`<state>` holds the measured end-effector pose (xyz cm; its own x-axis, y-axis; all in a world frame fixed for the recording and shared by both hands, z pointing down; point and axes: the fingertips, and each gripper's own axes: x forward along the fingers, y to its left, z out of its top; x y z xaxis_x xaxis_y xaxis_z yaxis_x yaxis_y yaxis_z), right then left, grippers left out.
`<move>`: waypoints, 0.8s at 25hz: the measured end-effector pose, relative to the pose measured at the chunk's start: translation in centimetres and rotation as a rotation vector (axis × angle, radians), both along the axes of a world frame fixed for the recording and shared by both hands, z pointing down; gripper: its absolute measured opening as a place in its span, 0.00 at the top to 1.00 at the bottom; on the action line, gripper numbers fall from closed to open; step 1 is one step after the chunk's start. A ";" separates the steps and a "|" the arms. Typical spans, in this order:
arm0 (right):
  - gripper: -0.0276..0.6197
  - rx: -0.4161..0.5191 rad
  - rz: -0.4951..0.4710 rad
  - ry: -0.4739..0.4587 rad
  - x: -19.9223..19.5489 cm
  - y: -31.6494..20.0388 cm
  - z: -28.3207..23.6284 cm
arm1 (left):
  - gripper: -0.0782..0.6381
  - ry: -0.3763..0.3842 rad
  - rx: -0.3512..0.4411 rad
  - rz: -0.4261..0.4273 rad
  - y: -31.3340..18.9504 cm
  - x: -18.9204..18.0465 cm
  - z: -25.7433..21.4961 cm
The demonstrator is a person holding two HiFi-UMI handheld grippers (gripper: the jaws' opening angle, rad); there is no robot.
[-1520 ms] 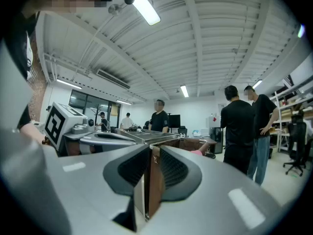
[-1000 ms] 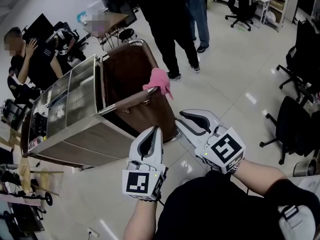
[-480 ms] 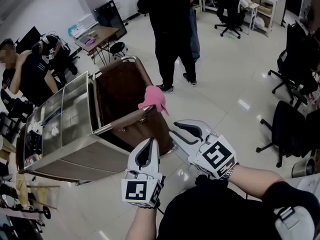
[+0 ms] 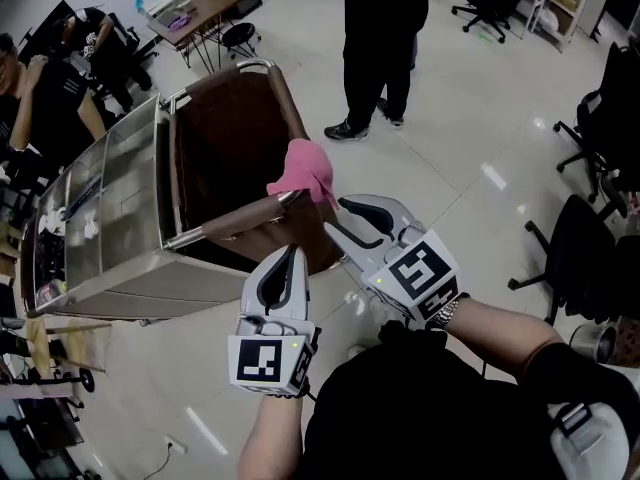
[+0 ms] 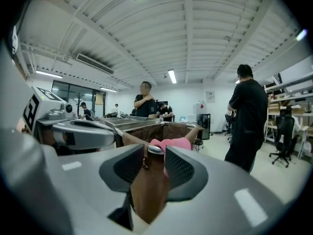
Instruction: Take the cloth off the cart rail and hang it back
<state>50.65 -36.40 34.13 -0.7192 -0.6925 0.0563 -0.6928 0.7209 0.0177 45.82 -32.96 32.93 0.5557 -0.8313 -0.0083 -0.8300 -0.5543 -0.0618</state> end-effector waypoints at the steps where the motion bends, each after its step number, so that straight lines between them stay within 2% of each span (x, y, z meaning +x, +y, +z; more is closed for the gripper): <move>1: 0.75 -0.013 -0.009 0.001 -0.2 -1.0 0.7 | 0.89 -0.003 -0.009 -0.009 -0.8 0.0 0.5; 8: 0.74 -0.074 -0.074 0.015 -1.5 -6.9 3.9 | 0.89 -0.016 -0.027 -0.058 -6.1 -0.2 2.2; 15: 0.75 -0.122 -0.139 0.044 -3.1 -10.0 6.2 | 0.89 -0.018 -0.039 -0.113 -9.1 -1.2 3.0; 18: 0.78 -0.131 -0.153 0.053 -3.5 -10.5 6.8 | 0.89 -0.017 -0.044 -0.128 -9.7 -1.4 3.5; 20: 0.87 -0.121 -0.155 0.054 -3.5 -10.7 6.7 | 0.89 -0.017 -0.045 -0.134 -9.9 -1.6 3.7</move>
